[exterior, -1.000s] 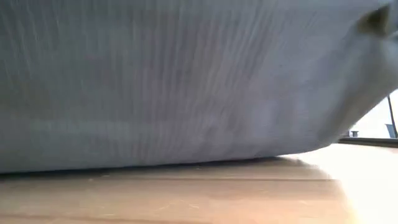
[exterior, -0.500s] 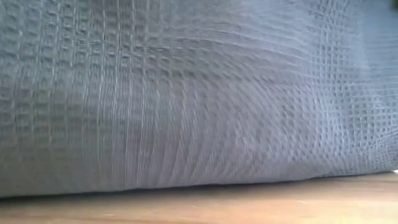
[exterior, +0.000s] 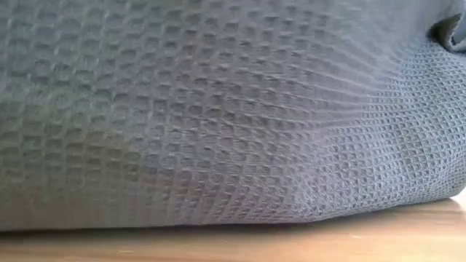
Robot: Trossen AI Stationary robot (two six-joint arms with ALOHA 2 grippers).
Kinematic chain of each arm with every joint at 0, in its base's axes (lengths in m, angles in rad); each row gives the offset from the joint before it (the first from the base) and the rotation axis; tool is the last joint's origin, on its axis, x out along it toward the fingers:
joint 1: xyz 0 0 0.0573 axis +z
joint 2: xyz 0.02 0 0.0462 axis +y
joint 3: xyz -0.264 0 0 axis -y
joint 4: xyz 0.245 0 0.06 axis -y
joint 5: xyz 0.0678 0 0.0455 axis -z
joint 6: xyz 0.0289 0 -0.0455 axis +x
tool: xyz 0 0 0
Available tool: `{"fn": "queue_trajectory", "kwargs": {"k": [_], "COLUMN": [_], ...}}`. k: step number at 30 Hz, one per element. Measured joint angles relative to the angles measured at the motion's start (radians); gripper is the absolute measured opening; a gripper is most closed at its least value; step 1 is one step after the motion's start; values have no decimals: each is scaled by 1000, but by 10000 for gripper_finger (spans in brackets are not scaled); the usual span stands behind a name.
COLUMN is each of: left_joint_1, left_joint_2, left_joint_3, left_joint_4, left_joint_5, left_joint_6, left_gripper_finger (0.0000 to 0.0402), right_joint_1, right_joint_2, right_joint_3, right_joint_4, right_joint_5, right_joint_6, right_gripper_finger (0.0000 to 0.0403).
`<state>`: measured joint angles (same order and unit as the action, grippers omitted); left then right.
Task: Fold towel
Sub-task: Fold the orange towel
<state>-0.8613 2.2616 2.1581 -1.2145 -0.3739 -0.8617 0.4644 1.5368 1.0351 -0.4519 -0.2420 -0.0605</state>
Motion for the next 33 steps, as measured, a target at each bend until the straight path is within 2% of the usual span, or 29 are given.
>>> {"fn": "queue_trajectory", "kwargs": {"k": [7,14,19,26,33], "left_joint_1": [-19,-45,-58,-74,-98], "left_joint_2": [0,0,0,42,107], "left_joint_3": [0,0,0,-59,-80], "left_joint_4": [49,85,169,396,402], "left_joint_5": [-23,-27,-30,-71,-100], "left_joint_6": [2,-12,1,125,131], "left_gripper_finger": [72,146,190,201,202], "right_joint_1": [29,70,98,107,107], "right_joint_2": [0,0,0,0,0], "right_joint_3": [0,0,0,-1,-1], "right_joint_4": [0,1,1,3,5], "right_joint_5": [1,5,8,11,11], "right_joint_6": [32,69,79,99,102], "right_gripper_finger": [0,0,0,0,0]}}
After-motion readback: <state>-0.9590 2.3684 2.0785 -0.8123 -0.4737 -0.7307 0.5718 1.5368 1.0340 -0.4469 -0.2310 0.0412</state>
